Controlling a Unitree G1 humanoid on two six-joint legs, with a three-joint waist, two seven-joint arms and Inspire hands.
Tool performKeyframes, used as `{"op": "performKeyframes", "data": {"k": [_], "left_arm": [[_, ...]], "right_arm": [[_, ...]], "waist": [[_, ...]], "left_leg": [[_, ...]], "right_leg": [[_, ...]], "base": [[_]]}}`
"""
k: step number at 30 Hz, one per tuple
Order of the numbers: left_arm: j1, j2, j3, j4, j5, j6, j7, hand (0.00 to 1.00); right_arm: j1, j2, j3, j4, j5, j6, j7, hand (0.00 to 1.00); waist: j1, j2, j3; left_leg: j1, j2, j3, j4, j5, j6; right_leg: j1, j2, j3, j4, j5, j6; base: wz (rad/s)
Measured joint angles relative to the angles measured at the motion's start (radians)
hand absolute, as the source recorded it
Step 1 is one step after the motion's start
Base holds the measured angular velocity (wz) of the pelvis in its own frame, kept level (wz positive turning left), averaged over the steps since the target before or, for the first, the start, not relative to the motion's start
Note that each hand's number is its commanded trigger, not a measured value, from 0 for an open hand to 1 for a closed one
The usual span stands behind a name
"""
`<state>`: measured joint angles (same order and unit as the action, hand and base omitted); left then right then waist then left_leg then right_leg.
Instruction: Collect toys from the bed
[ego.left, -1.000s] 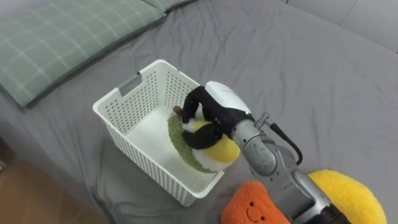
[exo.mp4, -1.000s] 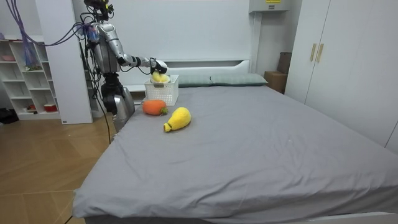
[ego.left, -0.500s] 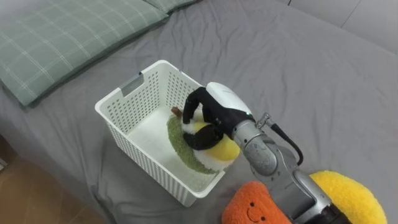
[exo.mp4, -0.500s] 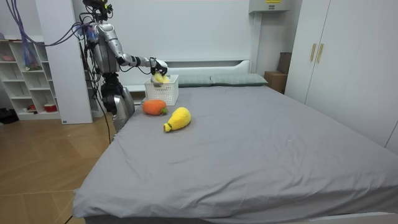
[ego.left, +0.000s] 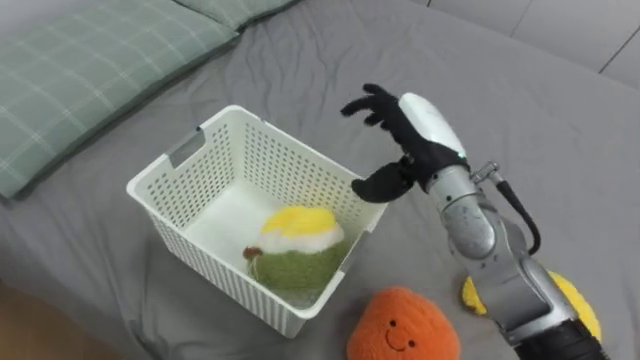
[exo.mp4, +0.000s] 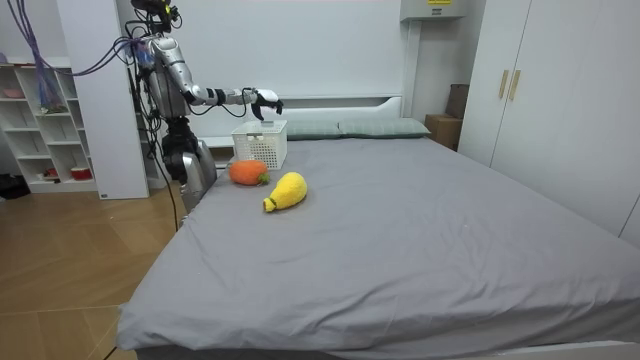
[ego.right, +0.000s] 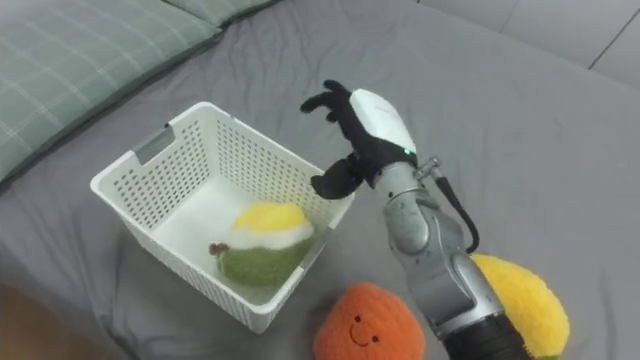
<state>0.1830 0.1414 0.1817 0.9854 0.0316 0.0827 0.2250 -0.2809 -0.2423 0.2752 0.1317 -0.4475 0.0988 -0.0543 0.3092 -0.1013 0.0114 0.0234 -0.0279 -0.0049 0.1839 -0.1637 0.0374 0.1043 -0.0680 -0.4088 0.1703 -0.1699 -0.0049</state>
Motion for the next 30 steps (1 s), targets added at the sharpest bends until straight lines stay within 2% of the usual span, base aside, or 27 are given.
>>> {"op": "performKeyframes", "data": {"k": [3,9,14,16,24,26,28,30], "left_arm": [[0.003,0.000,0.002,0.000,0.000,-0.002,-0.001,0.00],[0.006,-0.001,0.002,0.000,0.000,-0.025,-0.003,0.00],[0.013,-0.012,0.004,0.000,0.001,-0.028,-0.003,0.00],[0.021,-0.016,0.004,0.000,0.001,-0.028,-0.003,0.00],[0.050,-0.015,0.011,0.003,0.000,-0.027,-0.017,0.00],[0.054,-0.010,0.011,0.007,0.000,-0.027,-0.015,0.00],[0.057,-0.009,0.012,0.007,0.000,-0.026,-0.012,0.00],[0.061,-0.005,0.012,0.008,0.000,-0.023,-0.012,0.00]], "right_arm": [[0.000,0.000,-0.037,-0.001,0.036,-0.014,-0.026,0.00],[0.002,-0.005,-0.128,-0.003,0.256,-0.046,-0.097,0.00],[0.034,-0.012,-0.187,-0.053,0.296,-0.067,-0.111,0.00],[0.047,-0.026,-0.196,-0.054,0.296,-0.067,-0.110,0.00],[0.100,-0.039,-0.233,-0.031,0.283,-0.067,-0.121,0.00],[0.118,-0.045,-0.233,0.028,0.281,-0.066,-0.124,0.00],[0.139,-0.059,-0.233,0.105,0.279,-0.054,-0.124,0.00],[0.143,-0.065,-0.233,0.166,0.247,-0.053,-0.124,0.00]], "waist": [[-0.034,0.006,-0.0061],[-0.112,0.012,-0.0047],[-0.138,0.021,-0.0095],[-0.154,0.030,-0.0153],[-0.178,0.029,-0.0138],[-0.183,0.018,-0.0158],[-0.183,0.006,-0.0114],[-0.176,-0.004,-0.0116]], "left_leg": [[0.010,0.002,0.017,-0.005,0.000,0.001],[0.028,0.005,0.030,-0.008,-0.002,0.003],[0.038,0.006,0.046,-0.016,-0.002,0.003],[0.042,0.007,0.054,-0.018,-0.003,0.004],[0.051,0.010,0.061,-0.023,-0.003,0.003],[0.053,0.010,0.059,-0.021,-0.003,0.003],[0.049,0.010,0.059,-0.019,-0.005,0.004],[0.037,0.010,0.059,-0.015,-0.005,0.004]], "right_leg": [[0.001,0.001,0.017,0.001,0.000,0.000],[0.013,0.001,0.028,0.003,0.001,0.002],[0.010,0.004,0.051,0.004,0.002,0.002],[0.011,0.004,0.055,0.003,0.002,0.002],[0.016,0.010,0.060,0.002,0.002,0.002],[0.020,0.007,0.052,0.000,0.002,0.002],[0.020,0.006,0.054,0.001,0.002,0.002],[0.008,0.005,0.055,0.002,0.002,0.002]], "base": [[-0.17],[-0.05],[-0.11],[-0.10],[-0.02],[0.05],[0.00],[0.00]]}}
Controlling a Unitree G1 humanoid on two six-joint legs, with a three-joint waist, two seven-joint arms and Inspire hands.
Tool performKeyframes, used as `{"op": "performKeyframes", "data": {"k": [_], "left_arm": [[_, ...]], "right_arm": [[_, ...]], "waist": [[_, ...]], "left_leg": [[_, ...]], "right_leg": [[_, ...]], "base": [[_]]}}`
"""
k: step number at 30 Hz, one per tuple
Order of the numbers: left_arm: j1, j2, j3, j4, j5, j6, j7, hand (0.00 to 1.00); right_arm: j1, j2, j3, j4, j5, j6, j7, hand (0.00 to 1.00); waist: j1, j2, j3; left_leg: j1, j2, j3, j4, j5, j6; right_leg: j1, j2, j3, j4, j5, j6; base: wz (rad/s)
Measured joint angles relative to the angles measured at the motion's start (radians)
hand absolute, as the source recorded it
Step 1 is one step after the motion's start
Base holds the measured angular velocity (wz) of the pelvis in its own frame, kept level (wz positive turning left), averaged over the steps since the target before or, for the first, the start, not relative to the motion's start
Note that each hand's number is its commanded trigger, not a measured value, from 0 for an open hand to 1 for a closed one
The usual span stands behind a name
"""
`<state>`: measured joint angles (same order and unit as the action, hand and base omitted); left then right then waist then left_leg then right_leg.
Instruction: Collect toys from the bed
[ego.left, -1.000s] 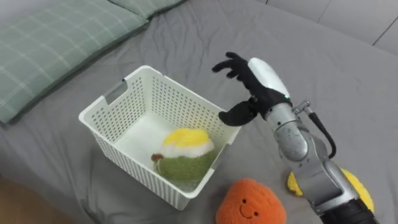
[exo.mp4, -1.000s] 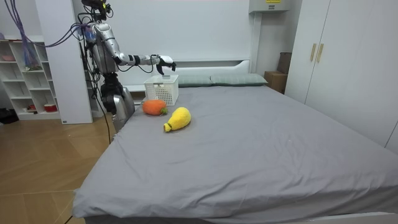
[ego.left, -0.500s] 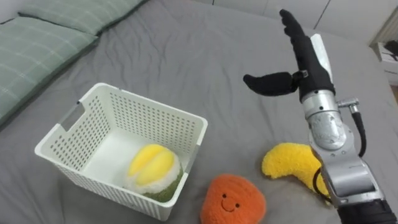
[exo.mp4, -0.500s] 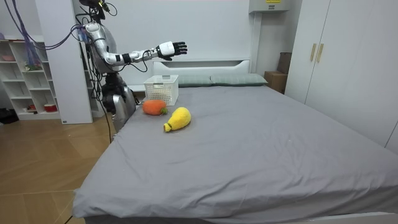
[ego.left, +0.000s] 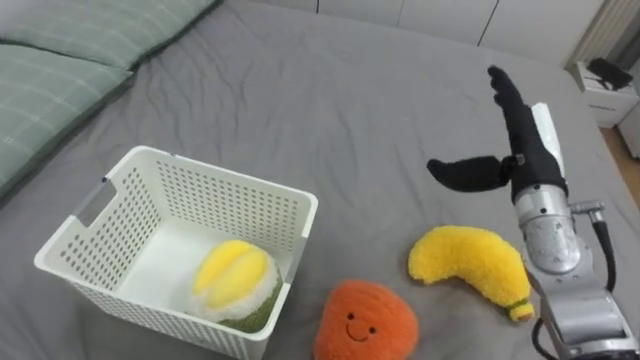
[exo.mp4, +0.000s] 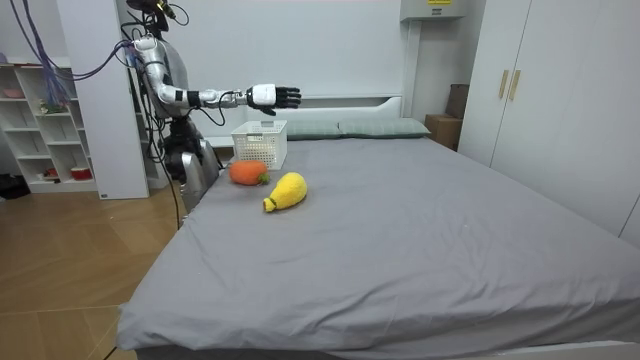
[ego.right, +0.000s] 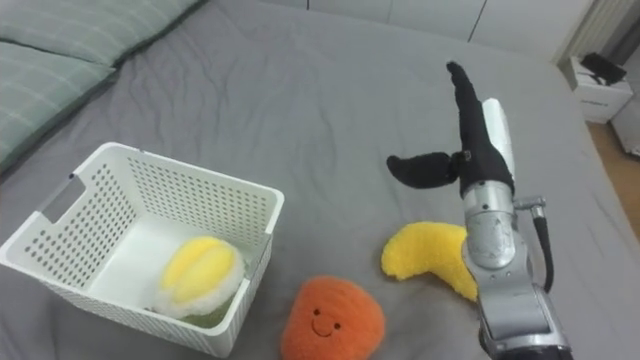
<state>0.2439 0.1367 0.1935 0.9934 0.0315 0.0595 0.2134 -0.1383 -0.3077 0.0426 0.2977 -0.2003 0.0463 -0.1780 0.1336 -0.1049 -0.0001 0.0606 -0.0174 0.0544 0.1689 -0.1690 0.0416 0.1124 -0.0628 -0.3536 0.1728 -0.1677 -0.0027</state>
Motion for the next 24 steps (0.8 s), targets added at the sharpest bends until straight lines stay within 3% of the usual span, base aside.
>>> {"op": "performKeyframes", "data": {"k": [4,8,9,10,13,17,22,24], "left_arm": [[-0.017,0.019,-0.004,0.008,-0.001,0.003,-0.001,0.00],[-0.040,0.047,-0.046,0.010,-0.003,0.009,-0.001,0.00],[-0.060,0.056,-0.064,0.010,-0.010,0.010,-0.001,0.00],[-0.072,0.063,-0.080,0.012,-0.021,0.009,-0.001,0.00],[-0.112,0.065,-0.102,0.033,-0.056,0.009,0.000,0.00],[-0.160,0.065,-0.142,0.044,-0.119,0.005,0.000,0.00],[-0.212,0.067,-0.173,0.048,-0.139,-0.013,-0.001,0.00],[-0.216,0.070,-0.195,0.048,-0.143,-0.017,-0.003,0.00]], "right_arm": [[-0.033,-0.015,0.002,0.186,-0.023,0.003,-0.011,0.00],[-0.145,-0.030,0.018,0.395,-0.023,0.021,-0.031,0.00],[-0.175,-0.050,0.039,0.452,-0.016,0.019,-0.042,0.00],[-0.206,-0.062,0.063,0.520,-0.012,0.018,-0.050,0.00],[-0.274,-0.067,0.078,0.678,-0.029,0.016,-0.061,0.00],[-0.341,-0.072,0.097,0.787,-0.046,0.004,-0.069,0.00],[-0.397,-0.091,0.126,0.921,-0.045,-0.017,-0.127,0.00],[-0.397,-0.098,0.142,0.945,-0.045,-0.019,-0.133,0.00]], "waist": [[0.009,-0.022,-0.0025],[0.012,-0.032,0.0058],[0.014,-0.036,0.0084],[0.035,-0.037,0.0101],[0.047,-0.043,0.0150],[0.060,-0.035,0.0237],[0.084,-0.017,0.0406],[0.093,-0.017,0.0414]], "left_leg": [[-0.051,0.002,-0.001,0.020,0.000,0.000],[-0.121,0.005,0.000,0.043,0.001,0.000],[-0.147,0.005,-0.001,0.049,0.002,0.001],[-0.169,0.006,0.001,0.051,0.004,0.001],[-0.221,0.006,0.000,0.062,0.009,0.001],[-0.293,0.007,-0.002,0.080,0.009,0.001],[-0.341,0.006,-0.009,0.084,0.009,0.001],[-0.358,0.006,-0.011,0.084,0.009,0.001]], "right_leg": [[-0.049,0.000,0.002,0.017,0.001,-0.002],[-0.114,0.000,-0.002,0.033,0.006,-0.008],[-0.137,0.002,-0.005,0.035,0.008,-0.011],[-0.163,0.003,-0.003,0.039,0.010,-0.012],[-0.220,0.003,-0.004,0.044,0.012,-0.015],[-0.281,0.002,-0.007,0.046,0.016,-0.017],[-0.327,-0.004,-0.019,0.045,0.015,-0.016],[-0.345,-0.004,-0.019,0.045,0.015,-0.016]], "base": [[0.00],[0.01],[0.00],[-0.04],[0.02],[0.04],[0.02],[0.00]]}}
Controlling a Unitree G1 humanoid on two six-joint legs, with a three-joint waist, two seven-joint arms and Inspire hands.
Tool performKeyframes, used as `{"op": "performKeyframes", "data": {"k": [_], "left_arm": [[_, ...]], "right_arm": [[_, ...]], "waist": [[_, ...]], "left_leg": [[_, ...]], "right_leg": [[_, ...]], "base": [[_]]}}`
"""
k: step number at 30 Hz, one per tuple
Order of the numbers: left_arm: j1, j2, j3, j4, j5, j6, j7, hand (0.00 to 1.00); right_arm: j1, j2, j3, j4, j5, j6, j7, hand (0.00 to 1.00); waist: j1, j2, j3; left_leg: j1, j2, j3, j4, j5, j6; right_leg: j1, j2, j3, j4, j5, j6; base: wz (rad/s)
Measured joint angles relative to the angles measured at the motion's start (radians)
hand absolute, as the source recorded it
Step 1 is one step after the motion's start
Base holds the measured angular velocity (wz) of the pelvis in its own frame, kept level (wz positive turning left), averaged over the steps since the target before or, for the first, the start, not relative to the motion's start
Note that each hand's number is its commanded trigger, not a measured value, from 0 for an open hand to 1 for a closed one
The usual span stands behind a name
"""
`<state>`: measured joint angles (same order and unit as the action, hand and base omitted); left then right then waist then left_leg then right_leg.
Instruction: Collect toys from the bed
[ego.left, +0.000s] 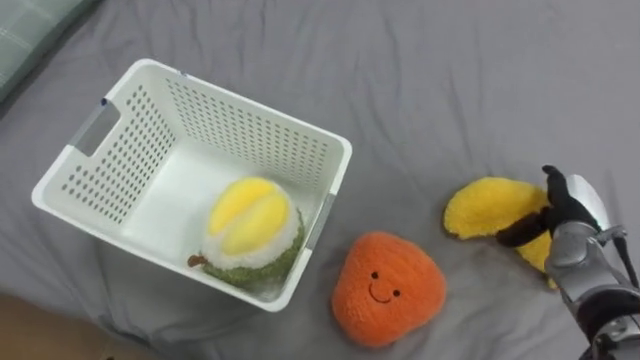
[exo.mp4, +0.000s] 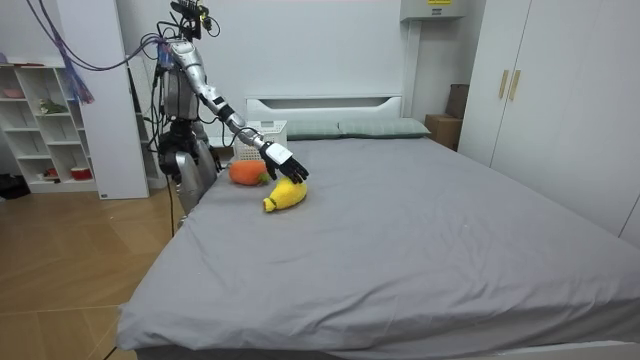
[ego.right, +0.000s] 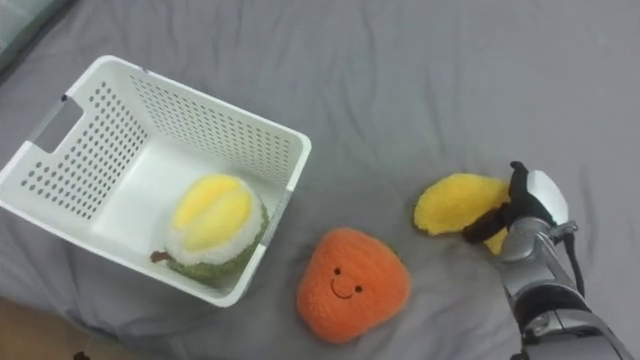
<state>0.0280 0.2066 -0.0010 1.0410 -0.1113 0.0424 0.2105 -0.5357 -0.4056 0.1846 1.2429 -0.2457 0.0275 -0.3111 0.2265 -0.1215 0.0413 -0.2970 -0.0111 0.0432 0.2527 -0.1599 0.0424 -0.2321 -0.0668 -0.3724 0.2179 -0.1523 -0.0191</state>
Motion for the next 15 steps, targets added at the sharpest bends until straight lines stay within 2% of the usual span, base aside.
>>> {"op": "performKeyframes", "data": {"k": [4,5,6,7,12,15], "left_arm": [[-0.001,0.004,-0.044,0.005,-0.016,-0.001,-0.007,0.00],[-0.001,0.005,-0.050,0.005,-0.016,-0.002,-0.008,0.00],[-0.003,0.006,-0.056,0.009,-0.016,-0.006,-0.013,0.00],[-0.005,0.006,-0.057,0.014,-0.016,-0.006,-0.023,0.00],[-0.022,0.008,-0.059,0.020,-0.016,-0.018,-0.028,0.00],[-0.024,0.009,-0.061,0.017,-0.017,-0.025,-0.029,0.00]], "right_arm": [[0.000,-0.011,0.021,0.034,0.001,-0.010,-0.013,0.00],[-0.001,-0.014,0.027,0.037,0.001,-0.010,-0.015,0.47],[-0.001,-0.022,0.040,0.038,0.000,-0.012,-0.015,0.78],[-0.002,-0.029,0.048,0.038,0.000,-0.015,-0.015,1.00],[-0.003,-0.059,0.062,0.045,-0.026,-0.026,-0.021,1.00],[-0.003,-0.070,0.062,0.042,-0.065,-0.027,-0.060,1.00]], "waist": [[0.002,0.002,0.0015],[0.002,0.003,0.0021],[0.004,0.004,0.0030],[0.006,0.007,0.0045],[0.021,0.016,0.0112],[0.021,0.019,0.0134]], "left_leg": [[-0.016,0.000,-0.010,0.000,0.000,0.000],[-0.017,0.000,-0.012,0.000,0.000,0.000],[-0.019,-0.001,-0.013,0.000,0.000,0.000],[-0.019,-0.001,-0.012,0.000,0.000,0.000],[-0.034,-0.001,-0.015,0.004,0.000,0.000],[-0.048,-0.001,-0.016,0.018,0.000,0.000]], "right_leg": [[-0.012,0.000,-0.015,0.000,0.000,0.000],[-0.012,0.000,-0.015,0.000,0.000,0.000],[-0.013,0.000,-0.015,0.000,0.000,0.000],[-0.013,-0.001,-0.015,0.000,0.000,0.000],[-0.023,0.000,-0.016,0.000,0.000,0.000],[-0.028,0.000,-0.015,0.000,0.000,0.000]], "base": [[0.07],[0.11],[0.05],[0.00],[0.02],[0.04]]}}
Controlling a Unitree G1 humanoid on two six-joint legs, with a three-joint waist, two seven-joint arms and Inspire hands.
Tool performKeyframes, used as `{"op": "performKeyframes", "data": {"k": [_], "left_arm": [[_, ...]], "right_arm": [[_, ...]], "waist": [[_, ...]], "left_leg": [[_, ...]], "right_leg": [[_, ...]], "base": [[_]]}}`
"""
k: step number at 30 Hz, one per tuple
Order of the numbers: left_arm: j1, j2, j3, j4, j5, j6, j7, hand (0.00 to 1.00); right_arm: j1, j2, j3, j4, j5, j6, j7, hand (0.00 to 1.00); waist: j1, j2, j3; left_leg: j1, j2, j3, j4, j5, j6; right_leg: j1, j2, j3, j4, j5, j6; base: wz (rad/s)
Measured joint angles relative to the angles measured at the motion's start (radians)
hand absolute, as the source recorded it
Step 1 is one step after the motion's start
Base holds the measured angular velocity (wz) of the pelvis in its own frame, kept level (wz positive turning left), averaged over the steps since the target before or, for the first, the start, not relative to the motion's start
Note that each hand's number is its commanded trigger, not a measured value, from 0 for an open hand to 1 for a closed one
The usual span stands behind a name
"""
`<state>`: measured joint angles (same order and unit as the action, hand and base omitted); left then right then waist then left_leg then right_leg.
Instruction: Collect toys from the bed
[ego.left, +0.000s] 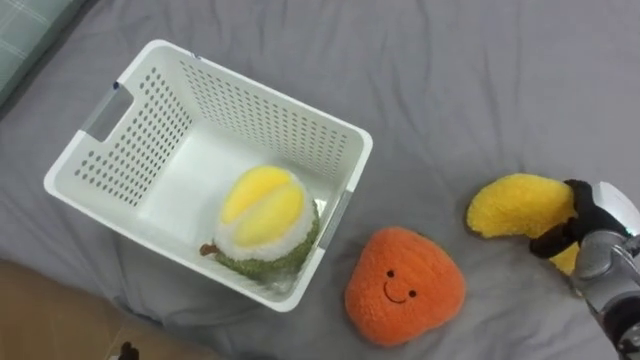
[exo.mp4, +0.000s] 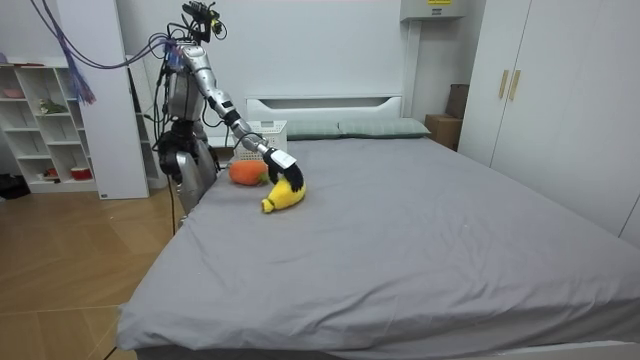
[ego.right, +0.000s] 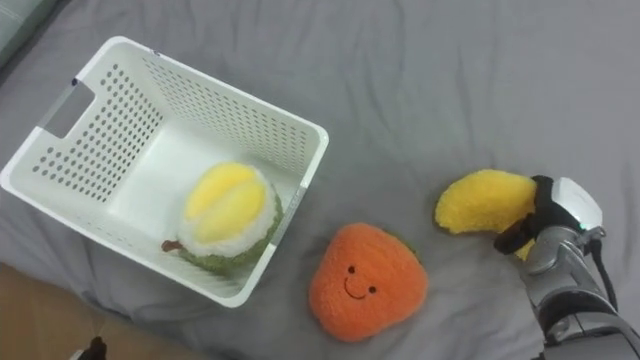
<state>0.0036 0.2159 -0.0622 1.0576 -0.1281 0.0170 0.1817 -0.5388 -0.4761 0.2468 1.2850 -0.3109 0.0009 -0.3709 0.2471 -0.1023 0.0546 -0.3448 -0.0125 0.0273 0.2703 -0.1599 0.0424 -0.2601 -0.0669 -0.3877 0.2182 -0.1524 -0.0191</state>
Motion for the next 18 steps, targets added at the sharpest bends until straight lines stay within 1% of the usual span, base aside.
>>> {"op": "performKeyframes", "data": {"k": [3,7,15,18], "left_arm": [[0.000,0.008,-0.021,-0.008,-0.018,-0.003,0.000,0.00],[0.000,0.008,-0.027,-0.009,-0.037,-0.004,0.000,0.00],[0.001,0.008,-0.041,-0.038,-0.037,-0.005,0.000,0.00],[0.002,0.008,-0.038,-0.039,-0.037,-0.004,0.000,0.00]], "right_arm": [[0.000,-0.001,0.000,0.000,-0.008,0.000,-0.020,1.00],[0.000,-0.001,0.000,0.000,-0.008,-0.001,-0.025,1.00],[0.000,-0.001,0.006,-0.003,-0.010,-0.005,-0.026,1.00],[0.000,-0.001,0.006,-0.014,-0.041,-0.003,-0.026,1.00]], "waist": [[-0.001,0.004,-0.0002],[0.000,0.014,-0.0022],[0.002,0.018,-0.0048],[0.001,0.021,-0.0071]], "left_leg": [[-0.010,0.000,-0.002,0.005,0.000,0.000],[-0.019,0.000,-0.001,0.007,0.000,0.000],[-0.017,0.000,0.001,0.008,0.000,0.000],[-0.005,0.000,0.003,0.006,0.000,0.000]], "right_leg": [[-0.006,0.001,-0.002,0.000,0.000,0.000],[-0.016,-0.001,-0.001,0.005,0.000,-0.001],[-0.016,-0.001,0.001,0.005,0.000,-0.001],[-0.007,-0.002,0.004,0.005,0.000,-0.001]], "base": [[0.04],[0.00],[-0.01],[-0.05]]}}
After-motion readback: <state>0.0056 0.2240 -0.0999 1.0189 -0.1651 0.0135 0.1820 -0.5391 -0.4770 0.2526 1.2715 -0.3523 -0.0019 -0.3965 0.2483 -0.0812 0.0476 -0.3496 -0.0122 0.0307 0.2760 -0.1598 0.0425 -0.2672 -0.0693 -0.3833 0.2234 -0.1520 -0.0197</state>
